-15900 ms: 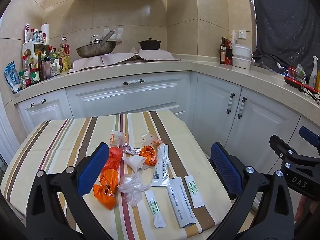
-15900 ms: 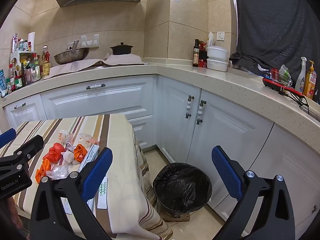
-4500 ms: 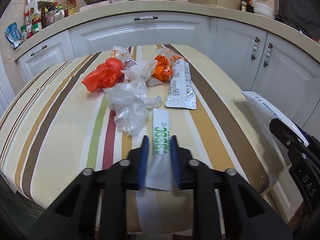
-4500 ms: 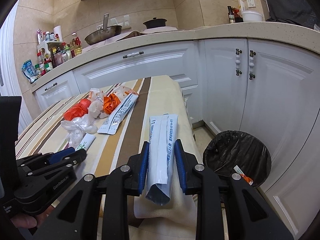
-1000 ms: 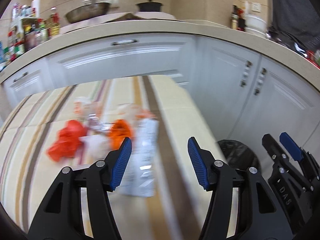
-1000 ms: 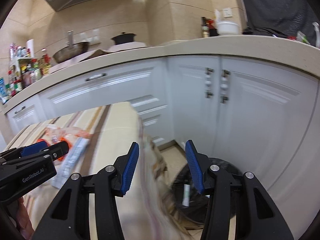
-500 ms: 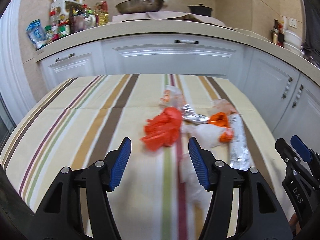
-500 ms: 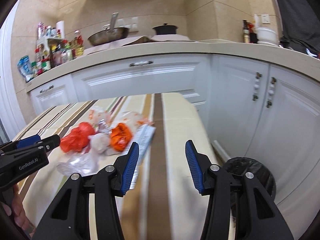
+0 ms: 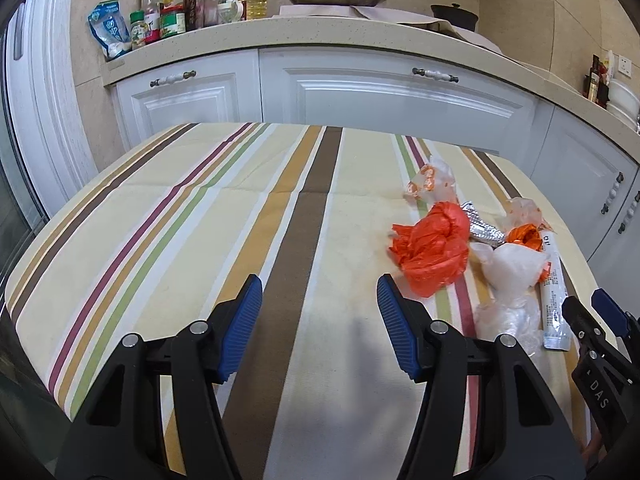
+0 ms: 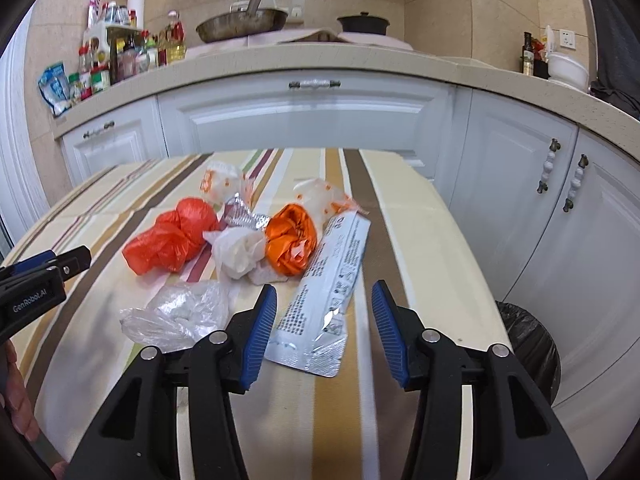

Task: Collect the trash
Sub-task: 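Grasp the silver-printed sachet with the right tool while the left tool grasps the clear bag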

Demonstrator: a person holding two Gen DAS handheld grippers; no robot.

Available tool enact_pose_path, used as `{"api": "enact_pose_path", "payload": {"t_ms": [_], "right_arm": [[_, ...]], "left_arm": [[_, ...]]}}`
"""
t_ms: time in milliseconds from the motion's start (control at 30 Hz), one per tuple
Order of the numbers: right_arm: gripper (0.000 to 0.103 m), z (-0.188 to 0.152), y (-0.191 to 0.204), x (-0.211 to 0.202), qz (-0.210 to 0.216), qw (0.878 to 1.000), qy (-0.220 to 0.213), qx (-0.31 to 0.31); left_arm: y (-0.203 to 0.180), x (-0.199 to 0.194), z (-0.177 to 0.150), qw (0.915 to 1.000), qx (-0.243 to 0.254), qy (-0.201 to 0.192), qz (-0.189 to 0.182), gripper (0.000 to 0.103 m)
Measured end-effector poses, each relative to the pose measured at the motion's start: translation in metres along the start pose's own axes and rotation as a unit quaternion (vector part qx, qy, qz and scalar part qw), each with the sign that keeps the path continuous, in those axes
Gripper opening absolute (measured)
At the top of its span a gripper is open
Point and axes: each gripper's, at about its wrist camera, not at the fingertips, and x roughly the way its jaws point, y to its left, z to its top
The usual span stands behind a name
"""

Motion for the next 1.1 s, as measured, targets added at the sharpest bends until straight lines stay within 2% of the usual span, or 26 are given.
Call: {"api": "enact_pose_path", "payload": {"t_ms": [267, 333, 367, 400, 433, 467, 767, 900, 1100], "right_arm": [[0.052, -0.001, 0.007, 0.017, -0.015, 0.998, 0.055, -0.013], [0.048, -0.001, 0.005, 0.020, -0.012, 0.998, 0.062, -0.009], [0.042, -0.001, 0.005, 0.020, -0.010, 0.998, 0.063, -0.007], [0.042, -0.002, 0.004, 0.019, -0.007, 0.998, 0.063, -0.007], [0.042, -0.002, 0.004, 0.018, -0.006, 0.998, 0.061, -0.005], [0.041, -0.002, 0.003, 0.017, -0.005, 0.998, 0.058, -0.004], [0.040, -0.011, -0.008, -0.006, 0.002, 1.000, 0.024, -0.002], [0.040, -0.018, -0.027, -0.014, -0.001, 1.000, 0.016, 0.010], [0.040, -0.028, -0.055, -0.025, -0.009, 0.999, 0.004, 0.036]], "left_arm": [[0.005, 0.011, -0.003, 0.9998, -0.010, 0.013, -0.012, 0.059], [0.001, 0.011, -0.004, 0.9997, -0.007, 0.015, -0.017, 0.059], [-0.001, 0.010, -0.005, 0.9997, -0.006, 0.015, -0.020, 0.059], [-0.003, 0.010, -0.006, 0.9996, -0.004, 0.015, -0.023, 0.060], [-0.006, 0.009, -0.007, 0.9995, -0.001, 0.015, -0.027, 0.061], [-0.008, 0.007, -0.008, 0.9994, 0.000, 0.015, -0.030, 0.067], [-0.040, -0.010, -0.018, 0.9982, 0.020, 0.005, -0.057, 0.070], [-0.058, -0.016, -0.024, 0.9968, 0.027, 0.008, -0.075, 0.078], [-0.083, -0.017, -0.027, 0.9967, 0.046, 0.005, -0.066, 0.079]]}}
